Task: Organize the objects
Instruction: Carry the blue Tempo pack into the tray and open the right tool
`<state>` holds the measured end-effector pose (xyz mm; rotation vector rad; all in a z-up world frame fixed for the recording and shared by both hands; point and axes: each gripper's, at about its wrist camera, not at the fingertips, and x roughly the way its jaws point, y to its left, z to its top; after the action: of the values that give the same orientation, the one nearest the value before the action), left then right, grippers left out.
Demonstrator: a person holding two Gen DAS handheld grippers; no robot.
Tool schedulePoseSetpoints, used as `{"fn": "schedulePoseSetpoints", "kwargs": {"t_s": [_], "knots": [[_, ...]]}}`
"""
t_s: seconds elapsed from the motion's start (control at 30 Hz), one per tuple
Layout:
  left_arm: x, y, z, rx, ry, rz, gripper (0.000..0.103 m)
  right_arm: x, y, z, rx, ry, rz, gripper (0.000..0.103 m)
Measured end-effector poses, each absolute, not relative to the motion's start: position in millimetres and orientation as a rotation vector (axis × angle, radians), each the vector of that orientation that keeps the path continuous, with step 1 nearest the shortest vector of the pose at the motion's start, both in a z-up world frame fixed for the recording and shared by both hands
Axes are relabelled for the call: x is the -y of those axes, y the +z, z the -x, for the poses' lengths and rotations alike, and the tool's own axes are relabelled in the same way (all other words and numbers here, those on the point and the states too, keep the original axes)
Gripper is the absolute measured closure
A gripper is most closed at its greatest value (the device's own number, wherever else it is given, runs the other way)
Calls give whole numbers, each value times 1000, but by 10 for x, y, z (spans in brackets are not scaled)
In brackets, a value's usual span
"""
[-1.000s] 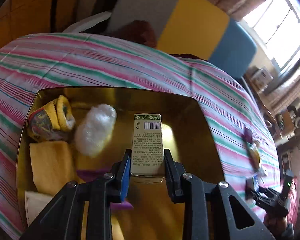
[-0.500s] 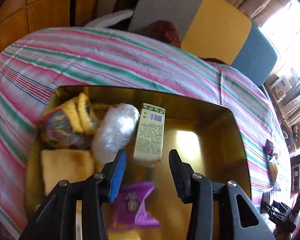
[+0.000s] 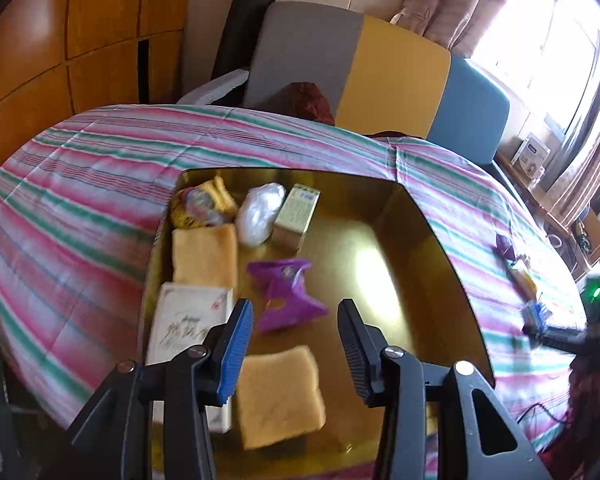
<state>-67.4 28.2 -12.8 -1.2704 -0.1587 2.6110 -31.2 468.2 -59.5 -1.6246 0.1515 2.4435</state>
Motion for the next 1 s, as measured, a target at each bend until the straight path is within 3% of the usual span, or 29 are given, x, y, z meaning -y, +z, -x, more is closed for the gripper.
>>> {"fn": "schedulePoseSetpoints", "kwargs": {"t_s": [0.17, 0.37, 0.67, 1.0], "knots": [[-50, -123, 533, 222, 2632, 1269, 59, -4034, -108, 420, -133, 2629, 1552, 51], [156, -95, 455, 257, 2670, 1253, 59, -2795, 209, 749, 14, 2861, 1637, 51], [420, -168, 419, 314, 2697, 1278, 59, -1709, -408, 1481, 161, 2715, 1889, 51], [447, -205, 437, 312, 2703, 1293, 58, -1502, -665, 1715, -62, 2769, 1922, 44]]}}
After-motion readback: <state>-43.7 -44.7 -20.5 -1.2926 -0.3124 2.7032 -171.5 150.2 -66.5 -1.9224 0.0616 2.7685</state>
